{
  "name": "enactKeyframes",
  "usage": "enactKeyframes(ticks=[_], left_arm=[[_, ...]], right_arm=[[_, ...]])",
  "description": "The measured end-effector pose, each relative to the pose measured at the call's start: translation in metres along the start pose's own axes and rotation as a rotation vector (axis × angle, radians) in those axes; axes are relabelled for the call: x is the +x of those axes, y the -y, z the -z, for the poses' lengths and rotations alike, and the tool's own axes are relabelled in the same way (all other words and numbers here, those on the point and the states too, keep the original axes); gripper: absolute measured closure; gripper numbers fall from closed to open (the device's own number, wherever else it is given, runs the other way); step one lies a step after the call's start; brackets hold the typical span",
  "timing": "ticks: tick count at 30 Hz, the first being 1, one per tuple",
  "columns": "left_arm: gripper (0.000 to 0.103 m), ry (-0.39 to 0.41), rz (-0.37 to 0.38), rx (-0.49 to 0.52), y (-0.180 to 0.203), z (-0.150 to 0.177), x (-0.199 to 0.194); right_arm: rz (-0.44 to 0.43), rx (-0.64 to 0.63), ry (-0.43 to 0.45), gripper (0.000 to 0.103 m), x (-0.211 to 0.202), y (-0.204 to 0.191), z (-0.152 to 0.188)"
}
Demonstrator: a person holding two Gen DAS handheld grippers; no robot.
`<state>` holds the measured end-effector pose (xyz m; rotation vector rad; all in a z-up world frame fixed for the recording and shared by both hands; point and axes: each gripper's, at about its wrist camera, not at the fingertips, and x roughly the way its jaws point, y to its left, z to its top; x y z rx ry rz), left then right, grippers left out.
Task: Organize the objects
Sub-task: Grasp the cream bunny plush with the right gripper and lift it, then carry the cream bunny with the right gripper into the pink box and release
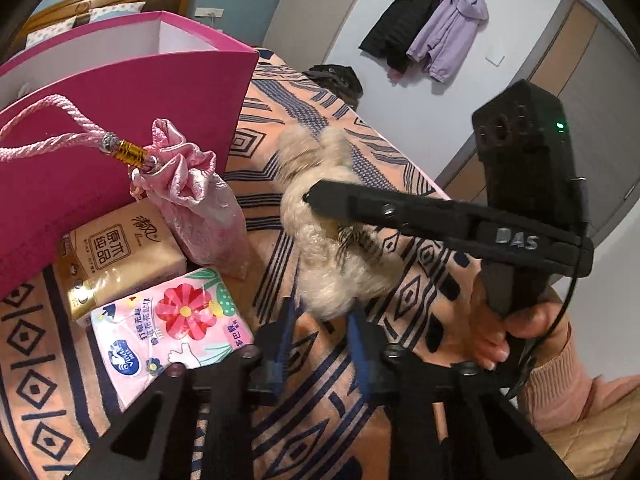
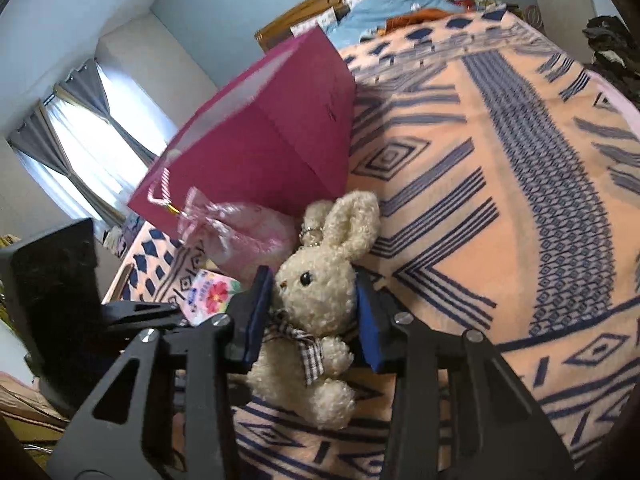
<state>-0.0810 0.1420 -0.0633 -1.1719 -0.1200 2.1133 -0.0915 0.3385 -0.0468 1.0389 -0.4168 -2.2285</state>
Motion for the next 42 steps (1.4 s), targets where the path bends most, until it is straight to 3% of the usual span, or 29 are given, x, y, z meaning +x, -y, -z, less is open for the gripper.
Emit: enactKeyframes(ticks=[6,14,26,33,42], left_arm=[[0.084,0.044,0.015,-0.005,0.001,0.000,-0.014],[0.084,0.125,-0.010,0.021,0.003,-0.012,-0.044],[0.084,0.228,-0.037,0.022,-0.006,-0.044,-0.072],[0.084,0.258,-0.056,0.009,-0.019,-0.056,-0.079],[0.084,0.285,-0.091,-0.022,-0.037,-0.074,-0.083]], right_arm=[[0.018,-0.058,0.056,0.063,-0.010,-0.019,-0.004],[-0.022,-0.099,0.110,0.063,-0.024,-0.039,-0.017],[-0.046,-0.266,0.215,0.063,-0.027,-0.089,-0.064],[-0.069,-0.295,0.241,0.063,-0.016,-0.102,-0.087],[-0.106,-0.245,0.240,0.063,0.004,-0.094,-0.113]])
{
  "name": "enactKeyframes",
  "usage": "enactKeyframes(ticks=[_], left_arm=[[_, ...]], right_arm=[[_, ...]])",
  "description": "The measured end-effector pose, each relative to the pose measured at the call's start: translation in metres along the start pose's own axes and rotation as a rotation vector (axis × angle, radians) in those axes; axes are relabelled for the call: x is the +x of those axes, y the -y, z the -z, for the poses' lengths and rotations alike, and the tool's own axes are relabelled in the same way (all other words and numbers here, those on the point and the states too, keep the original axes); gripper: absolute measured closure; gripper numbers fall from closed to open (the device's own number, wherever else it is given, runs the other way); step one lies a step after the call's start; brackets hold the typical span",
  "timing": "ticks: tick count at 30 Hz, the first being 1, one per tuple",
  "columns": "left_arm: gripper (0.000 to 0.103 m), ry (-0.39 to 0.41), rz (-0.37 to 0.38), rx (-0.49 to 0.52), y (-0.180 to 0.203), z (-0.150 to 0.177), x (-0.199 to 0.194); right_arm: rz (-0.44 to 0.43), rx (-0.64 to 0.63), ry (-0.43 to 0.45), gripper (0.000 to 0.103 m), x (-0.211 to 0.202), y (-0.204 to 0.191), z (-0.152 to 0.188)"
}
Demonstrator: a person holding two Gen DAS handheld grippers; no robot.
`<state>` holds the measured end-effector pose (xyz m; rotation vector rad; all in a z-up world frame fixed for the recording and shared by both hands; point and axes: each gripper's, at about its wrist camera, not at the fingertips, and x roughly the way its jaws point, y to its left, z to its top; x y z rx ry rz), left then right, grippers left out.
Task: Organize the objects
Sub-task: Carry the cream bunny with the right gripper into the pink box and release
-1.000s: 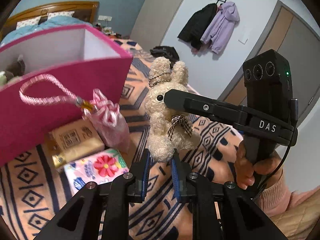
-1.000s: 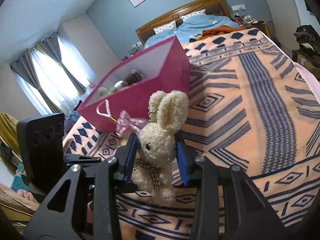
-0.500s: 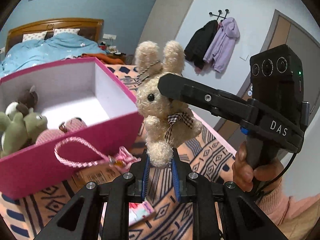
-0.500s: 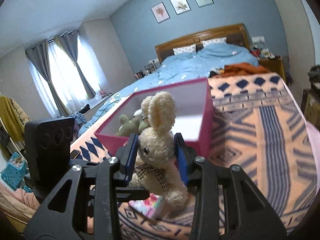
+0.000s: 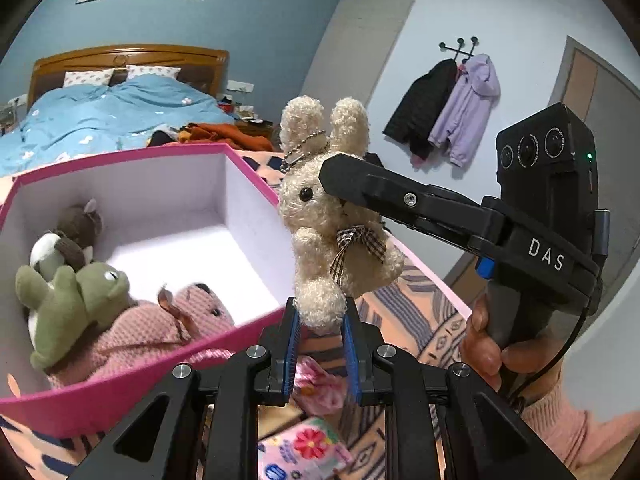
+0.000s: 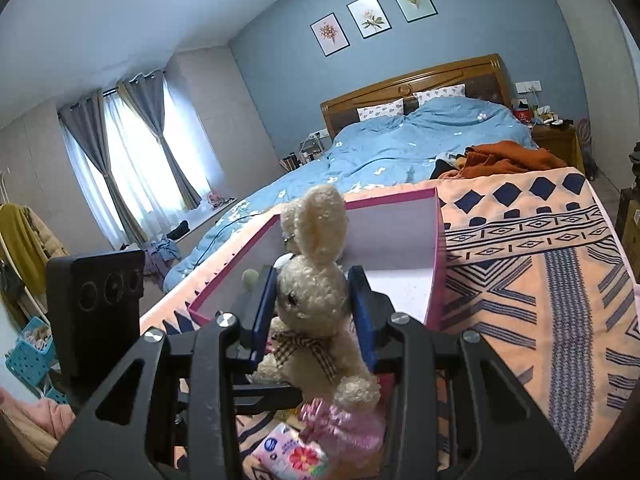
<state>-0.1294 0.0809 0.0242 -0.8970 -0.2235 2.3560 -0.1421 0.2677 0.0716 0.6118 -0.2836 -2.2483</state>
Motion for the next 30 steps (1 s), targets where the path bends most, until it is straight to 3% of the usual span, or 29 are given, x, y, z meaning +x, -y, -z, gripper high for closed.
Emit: enactKeyframes(ticks=[24,26,28,30], left_arm=[[0.084,-0.003,-0.080,-0.073,-0.040,-0.023,0.029],[0.084,0.000,-0.126,-0.077,-0.044,-0.028,0.034],[0.084,-0.006,-0.167,-0.094,-0.051,-0.031,0.040],[0.084,-0.016,-0.188,-0.120,-0.058,-0.032,0.045]], right_arm=[[0.061,0.000,-0.059,0.061,0.053,0.019,-0.017],[0.074,-0.004,-0.073,0.057,0.059,0.020,-0.018],[0.089,-0.008,-0.089,0.042,0.066,0.021,-0.019],[0.117,-0.029,-0.097,0.034,0.072,0.019,-0.018]])
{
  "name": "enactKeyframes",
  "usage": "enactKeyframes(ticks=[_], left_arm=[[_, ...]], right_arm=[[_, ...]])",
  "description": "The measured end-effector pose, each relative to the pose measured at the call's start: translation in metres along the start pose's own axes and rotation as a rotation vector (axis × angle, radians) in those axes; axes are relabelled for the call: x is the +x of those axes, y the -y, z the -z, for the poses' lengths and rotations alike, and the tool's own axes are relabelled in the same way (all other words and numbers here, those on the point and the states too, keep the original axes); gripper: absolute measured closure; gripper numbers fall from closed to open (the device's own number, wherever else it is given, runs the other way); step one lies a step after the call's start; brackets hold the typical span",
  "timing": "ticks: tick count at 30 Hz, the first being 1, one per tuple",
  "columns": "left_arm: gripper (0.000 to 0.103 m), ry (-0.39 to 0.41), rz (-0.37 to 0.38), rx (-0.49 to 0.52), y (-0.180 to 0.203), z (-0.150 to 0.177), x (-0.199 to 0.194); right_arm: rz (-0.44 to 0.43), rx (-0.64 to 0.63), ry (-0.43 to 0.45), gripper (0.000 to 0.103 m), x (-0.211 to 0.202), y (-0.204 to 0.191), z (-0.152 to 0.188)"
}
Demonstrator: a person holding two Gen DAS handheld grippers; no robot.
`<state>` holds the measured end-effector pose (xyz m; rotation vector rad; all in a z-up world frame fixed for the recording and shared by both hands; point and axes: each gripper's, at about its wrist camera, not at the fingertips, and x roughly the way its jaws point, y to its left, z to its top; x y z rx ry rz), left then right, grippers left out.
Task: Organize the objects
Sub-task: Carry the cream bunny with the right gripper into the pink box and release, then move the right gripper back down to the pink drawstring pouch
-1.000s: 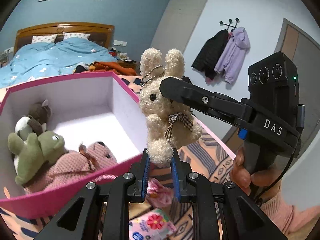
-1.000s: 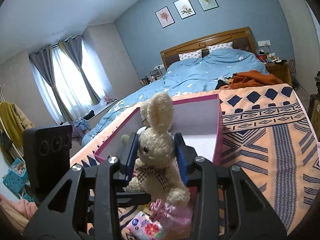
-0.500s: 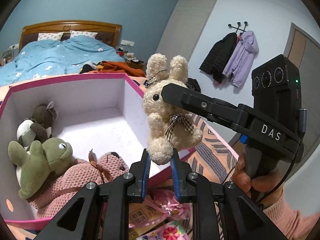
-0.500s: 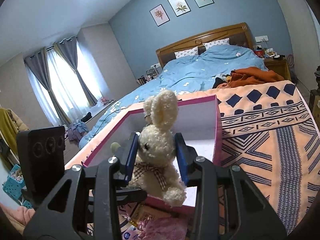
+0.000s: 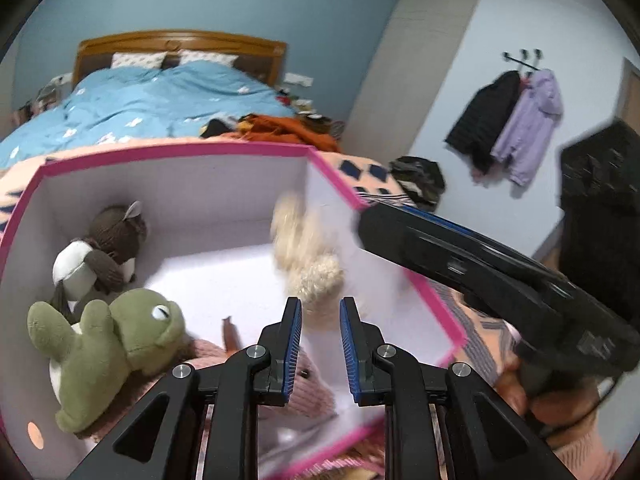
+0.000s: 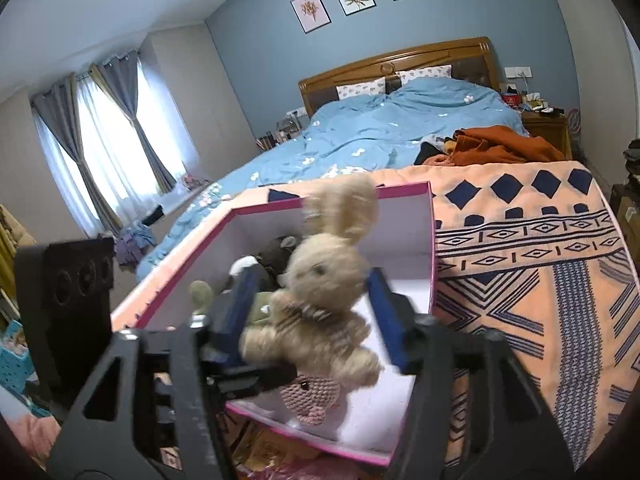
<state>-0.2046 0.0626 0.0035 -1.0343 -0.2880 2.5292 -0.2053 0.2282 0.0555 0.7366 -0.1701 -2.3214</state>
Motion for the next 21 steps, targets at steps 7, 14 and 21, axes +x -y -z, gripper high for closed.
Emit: enactKeyframes(ticks=[7,14,21], left_arm=[[0.079,0.018,-0.051,-0.030,-0.015,0.006,0.004],[0.054,0.088,-0.040,0.031,-0.006,0.017,-0.024],[0.048,0.135,-0.030,0.082,0.006,0.033,-0.052]], right_arm=[[0.023,0.016,-0.006,0.033,-0.004,0.004,0.008],[-0.017,0.042,0.021,0.032,-0.028,0.005,0.024],[-0.050,0.049,0.035,0.032,-0.052,0.000,0.045]])
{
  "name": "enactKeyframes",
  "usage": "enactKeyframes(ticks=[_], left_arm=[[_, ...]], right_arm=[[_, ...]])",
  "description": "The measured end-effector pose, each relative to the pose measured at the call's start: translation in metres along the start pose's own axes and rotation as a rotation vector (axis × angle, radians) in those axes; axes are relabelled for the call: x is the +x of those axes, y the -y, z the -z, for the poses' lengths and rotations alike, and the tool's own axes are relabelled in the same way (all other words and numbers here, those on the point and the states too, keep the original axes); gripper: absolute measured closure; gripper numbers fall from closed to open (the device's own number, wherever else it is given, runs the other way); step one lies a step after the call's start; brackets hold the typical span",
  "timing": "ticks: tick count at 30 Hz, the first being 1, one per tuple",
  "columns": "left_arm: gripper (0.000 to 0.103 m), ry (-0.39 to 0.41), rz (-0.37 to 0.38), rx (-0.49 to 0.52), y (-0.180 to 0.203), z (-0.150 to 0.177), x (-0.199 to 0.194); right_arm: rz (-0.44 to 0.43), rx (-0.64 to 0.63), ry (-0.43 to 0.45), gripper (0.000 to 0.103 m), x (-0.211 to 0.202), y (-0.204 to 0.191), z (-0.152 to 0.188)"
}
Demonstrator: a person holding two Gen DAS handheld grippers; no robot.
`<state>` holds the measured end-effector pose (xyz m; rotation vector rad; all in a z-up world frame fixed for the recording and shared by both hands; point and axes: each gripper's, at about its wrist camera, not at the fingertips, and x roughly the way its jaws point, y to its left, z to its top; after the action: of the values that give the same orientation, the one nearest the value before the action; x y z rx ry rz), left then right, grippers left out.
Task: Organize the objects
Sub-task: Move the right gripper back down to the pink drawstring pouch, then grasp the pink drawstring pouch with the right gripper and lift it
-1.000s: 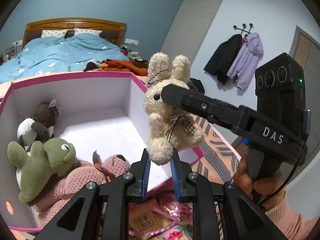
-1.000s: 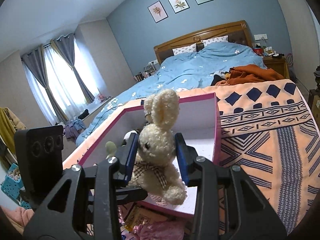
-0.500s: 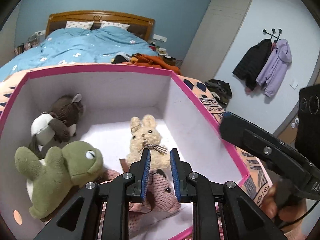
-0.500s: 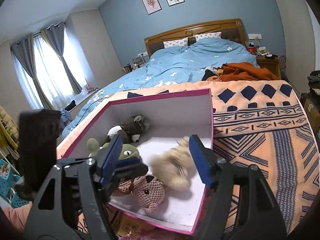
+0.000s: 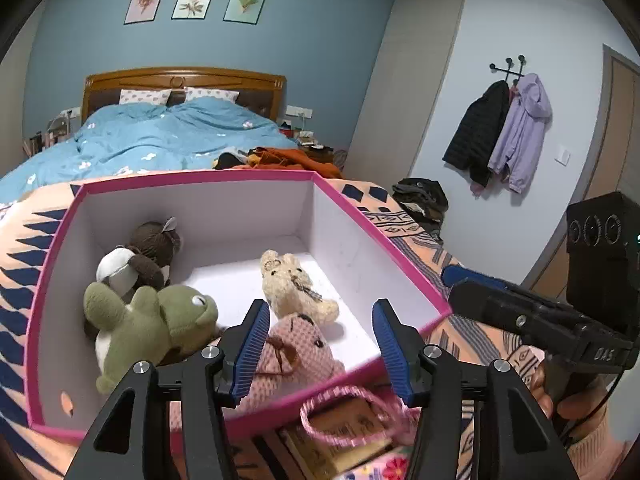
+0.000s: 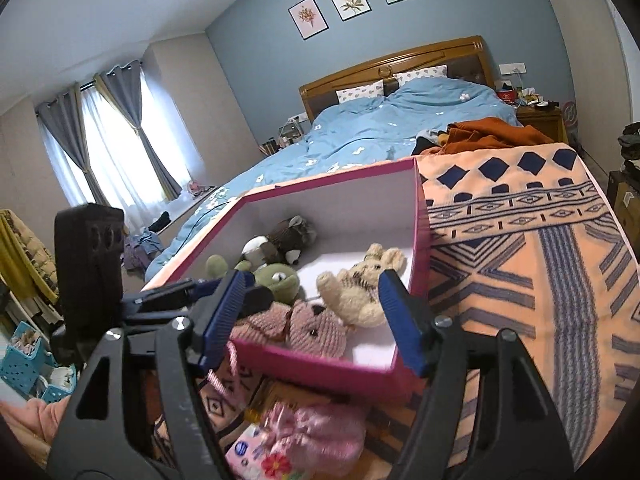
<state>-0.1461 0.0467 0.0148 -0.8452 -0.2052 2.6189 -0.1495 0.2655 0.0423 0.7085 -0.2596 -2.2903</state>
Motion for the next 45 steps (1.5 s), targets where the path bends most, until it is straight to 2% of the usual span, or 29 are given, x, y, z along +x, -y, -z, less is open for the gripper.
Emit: enactKeyframes(ticks=[6,9,12,15,19,24,27,29,31,33,45], left_arm=[[0.047,0.003,-0.023,0.054,0.011,0.019,-0.014],[0.042,0.035,-0.060,0.116,0.020,0.030,-0.025],[0.041,0.042,-0.036,0.142,0.028,0.035,-0.034],[0.040,0.031,-0.047,0.160,0.034,0.043,-0.036],[0.040,-0.010,-0.041,0.145,0.033,0.053,-0.031],[0.040,-0.051,-0.032,0.111,0.028,0.067,-0.027],[0.040,-0.070,-0.032,0.110,0.028,0.072,-0.025],[0.040,-0.084,-0.031,0.110,0.028,0.075,-0.023],[0.040,-0.098,-0.028,0.109,0.029,0.077,-0.020],[0.040,-0.109,-0.023,0.109,0.029,0.079,-0.018],[0.040,-0.144,0.018,0.112,0.032,0.088,-0.018]], right_arm=[[-0.007,-0.008,-0.021,0.032,-0.014,-0.003,0.027],[0.026,-0.021,-0.051,0.031,-0.018,-0.005,0.039],[0.046,-0.033,-0.077,0.031,-0.022,-0.007,0.054],[0.050,-0.038,-0.116,0.031,-0.019,-0.010,0.068],[0.049,-0.048,-0.154,0.031,-0.008,-0.015,0.081],[0.094,-0.106,-0.177,0.031,0.006,-0.026,0.092],[0.129,-0.097,-0.186,0.032,0.012,-0.022,0.095],[0.132,-0.075,-0.188,0.039,0.013,-0.016,0.094],[0.136,-0.061,-0.188,0.054,0.013,-0.012,0.094],[0.110,-0.028,-0.188,0.061,0.012,-0.006,0.094],[0.028,0.077,-0.155,0.074,-0.007,0.005,0.087]])
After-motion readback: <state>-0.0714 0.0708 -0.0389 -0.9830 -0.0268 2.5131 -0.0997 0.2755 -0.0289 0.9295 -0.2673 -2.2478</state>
